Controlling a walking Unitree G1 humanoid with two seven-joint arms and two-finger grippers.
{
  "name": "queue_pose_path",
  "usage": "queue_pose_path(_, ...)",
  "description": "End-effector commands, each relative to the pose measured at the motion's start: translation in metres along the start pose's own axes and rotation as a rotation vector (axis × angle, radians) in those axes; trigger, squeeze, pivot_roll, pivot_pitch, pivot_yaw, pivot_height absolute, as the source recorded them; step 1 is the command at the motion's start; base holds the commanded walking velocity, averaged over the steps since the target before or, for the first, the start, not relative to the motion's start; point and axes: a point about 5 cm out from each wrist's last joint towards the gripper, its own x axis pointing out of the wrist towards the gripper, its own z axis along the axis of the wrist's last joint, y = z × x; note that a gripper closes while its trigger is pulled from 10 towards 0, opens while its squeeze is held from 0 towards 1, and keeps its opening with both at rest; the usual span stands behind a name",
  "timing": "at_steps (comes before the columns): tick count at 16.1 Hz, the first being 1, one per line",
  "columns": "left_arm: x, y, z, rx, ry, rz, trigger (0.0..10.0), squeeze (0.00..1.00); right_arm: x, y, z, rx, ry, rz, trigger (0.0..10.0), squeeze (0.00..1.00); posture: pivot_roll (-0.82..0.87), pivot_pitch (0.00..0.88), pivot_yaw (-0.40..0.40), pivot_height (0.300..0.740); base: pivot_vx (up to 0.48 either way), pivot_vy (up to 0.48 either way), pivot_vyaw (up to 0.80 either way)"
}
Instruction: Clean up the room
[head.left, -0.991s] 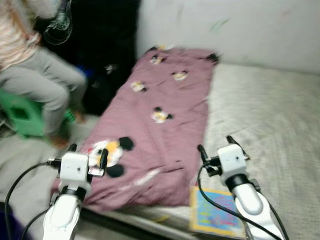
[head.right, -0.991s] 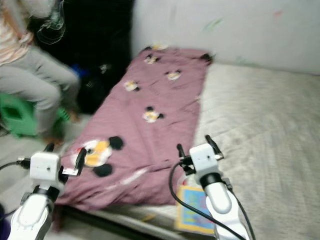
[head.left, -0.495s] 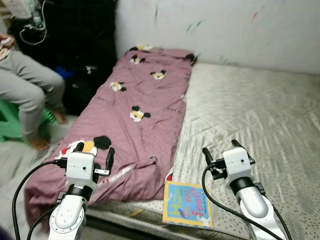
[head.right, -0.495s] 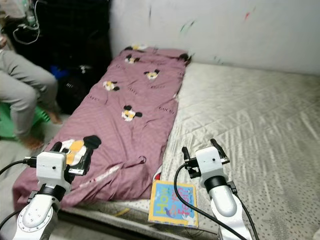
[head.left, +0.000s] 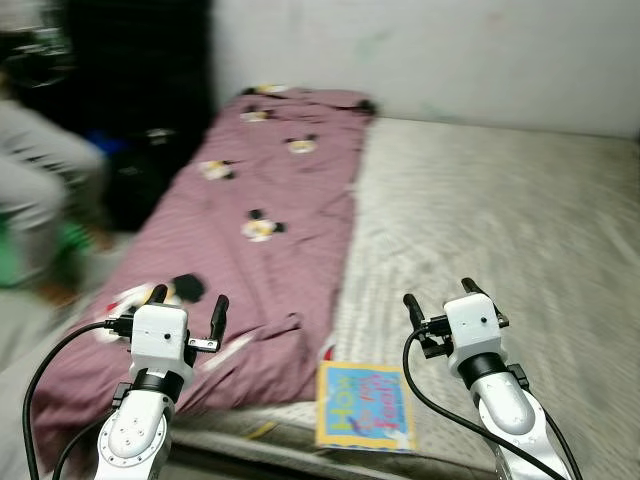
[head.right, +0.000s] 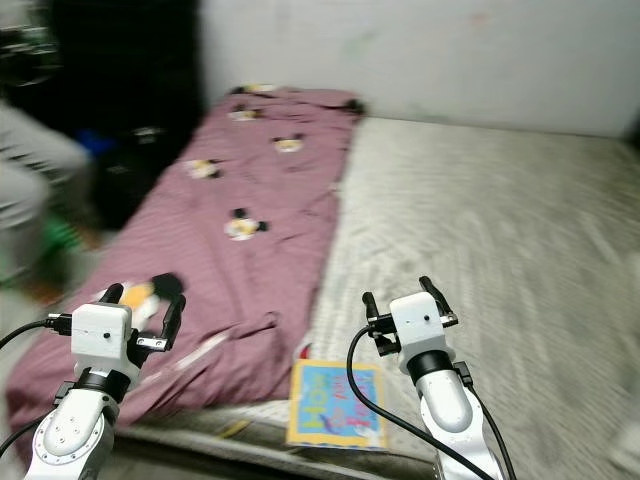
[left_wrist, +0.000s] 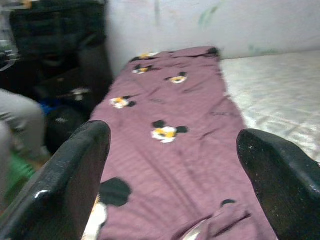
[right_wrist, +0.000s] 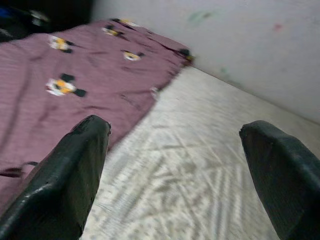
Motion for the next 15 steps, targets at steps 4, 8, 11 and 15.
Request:
queue_pose_path(4,0.0008,0.0015,0.0033,0.004,-0.012,-0.007,10.0,0.0,0.0009,-0.0006,0.0012,0.008,0.0,-0.004,10.0,0.0,-0.03,0.0,-0.003,0.74,0.0,0.0,-0.8)
queue_pose_path(8,0.0019,0.0009,0.0036,0.006,-0.013,-0.014,10.0,0.0,0.0018,-0.001,0.0012,0.01,0.002,-0.006,10.0,0.0,-0.03,0.0,-0.004,0.74,0.0,0.0,-0.8)
queue_pose_path(11,0.0022,0.0005,0.0036,0.011,-0.012,-0.019,10.0,0.0,0.002,-0.001,0.0011,0.01,0.002,-0.007,10.0,0.0,-0.03,0.0,-0.003,0.74,0.0,0.0,-0.8)
queue_pose_path(15,0.0023,0.0013,0.0024,-0.002,-0.005,-0.014,10.0,0.0,0.0021,-0.0009,0.0008,0.014,0.001,-0.005,10.0,0.0,-0.03,0.0,-0.003,0.74,0.0,0.0,-0.17)
